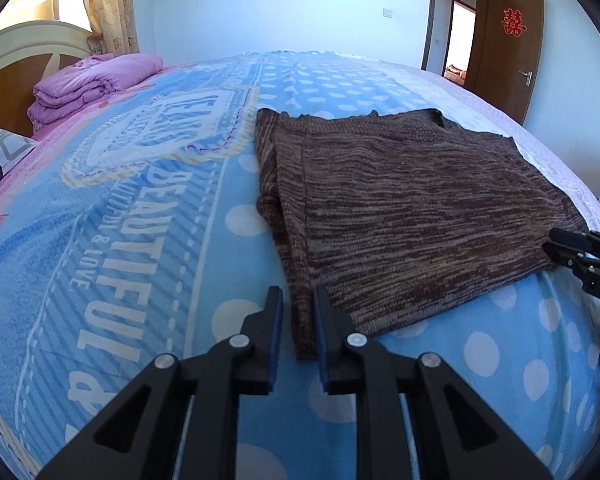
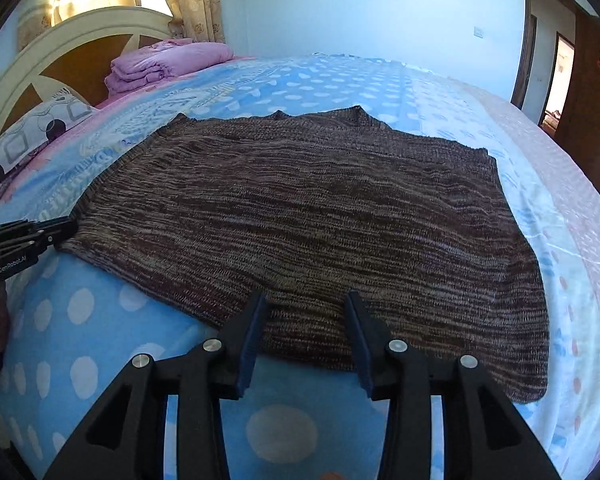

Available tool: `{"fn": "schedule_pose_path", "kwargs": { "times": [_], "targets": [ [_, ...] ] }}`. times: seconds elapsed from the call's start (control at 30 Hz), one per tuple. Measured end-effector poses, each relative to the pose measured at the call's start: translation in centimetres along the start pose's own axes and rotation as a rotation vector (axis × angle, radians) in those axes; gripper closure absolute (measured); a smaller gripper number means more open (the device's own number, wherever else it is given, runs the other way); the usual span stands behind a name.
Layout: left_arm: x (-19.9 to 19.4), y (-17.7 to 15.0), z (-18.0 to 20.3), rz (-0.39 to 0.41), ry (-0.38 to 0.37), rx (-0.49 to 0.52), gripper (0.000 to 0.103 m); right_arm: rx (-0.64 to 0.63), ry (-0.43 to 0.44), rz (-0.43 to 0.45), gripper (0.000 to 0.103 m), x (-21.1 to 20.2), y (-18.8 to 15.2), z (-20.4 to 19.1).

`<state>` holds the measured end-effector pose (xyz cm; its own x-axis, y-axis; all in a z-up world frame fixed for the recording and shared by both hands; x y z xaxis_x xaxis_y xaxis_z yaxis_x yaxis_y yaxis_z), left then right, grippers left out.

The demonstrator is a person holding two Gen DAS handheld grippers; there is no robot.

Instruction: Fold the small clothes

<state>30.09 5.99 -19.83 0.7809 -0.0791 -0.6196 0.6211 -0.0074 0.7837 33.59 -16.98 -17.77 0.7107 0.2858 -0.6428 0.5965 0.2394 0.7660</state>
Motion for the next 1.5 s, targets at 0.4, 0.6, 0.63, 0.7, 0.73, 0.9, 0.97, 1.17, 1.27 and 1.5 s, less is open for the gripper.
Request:
{"fn": "schedule_pose_path", "kwargs": {
  "times": [0.4, 0.6, 0.63, 0.7, 0.73, 0.9, 0.97, 1.17, 1.27, 1.5],
  "targets": [
    [-0.7, -0.4, -0.5, 0.02, -0.014, -0.037, 0.067, -0.01, -0.042, 0.004, 0.06, -0.3, -0.8, -0.2],
    [-0.9, -0.6, -0.3, 0.023, -0.009, -0.029, 0.064, -0.005, -0.048, 0.004, 0.06, -0.4, -0.8, -0.1],
    [-1.0, -0.7, -0.2, 0.023, -0.009, -0.027, 0.063, -0.008, -0.056, 0.003, 0.06, -0.5, -0.8, -0.2],
    [-1.1, -0.8, -0.3, 0.025, -0.015, -0.034, 0.061, -0.014, -0.068, 0.002, 0.06, -0.7, -0.9, -0.4],
    [-1.1, -0.9, -0.4, 0.025, -0.019, -0.037, 0.06, -0.021, -0.073, 0.005, 0.06, -0.7, -0.9, -0.5],
    [-1.1, -0.9, -0.4, 0.028, -0.019, -0.035, 0.06, -0.014, -0.069, 0.004, 0.06, -0.7, -0.9, -0.3],
    [-1.2, -0.9, -0.3, 0.034, -0.012, -0.027, 0.06, -0.021, -0.077, 0.016, 0.06, -1.1, -0.1, -0.9],
    [-3.1, 0.7, 0.0, 0.11, -0.068, -0.053, 0.06, -0.035, 0.085, 0.045, 0.06, 0.1, 3.3, -6.1],
    [-3.5, 1.7, 1.4, 0.134, -0.115, -0.025, 0.06, -0.019, 0.121, 0.03, 0.06, 2.2, 4.3, -7.9],
    [-0.4, 0.4, 1.7, 0.01, -0.117, -0.043, 0.087, -0.133, 0.094, -0.035, 0.06, 4.1, 2.1, -11.9]
  ]
}}
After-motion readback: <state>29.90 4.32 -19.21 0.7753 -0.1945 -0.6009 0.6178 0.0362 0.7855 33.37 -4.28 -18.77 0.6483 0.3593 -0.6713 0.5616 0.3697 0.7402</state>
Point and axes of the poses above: each gripper's, at about its wrist camera, not at the fingertips, and x roughly the way its jaws point, z to its right, y to its top, the point moved 8 cm from there along x, roughly the way its jaws point, and after that the axes turned 8 degrees about z, right-handed, at the moved point
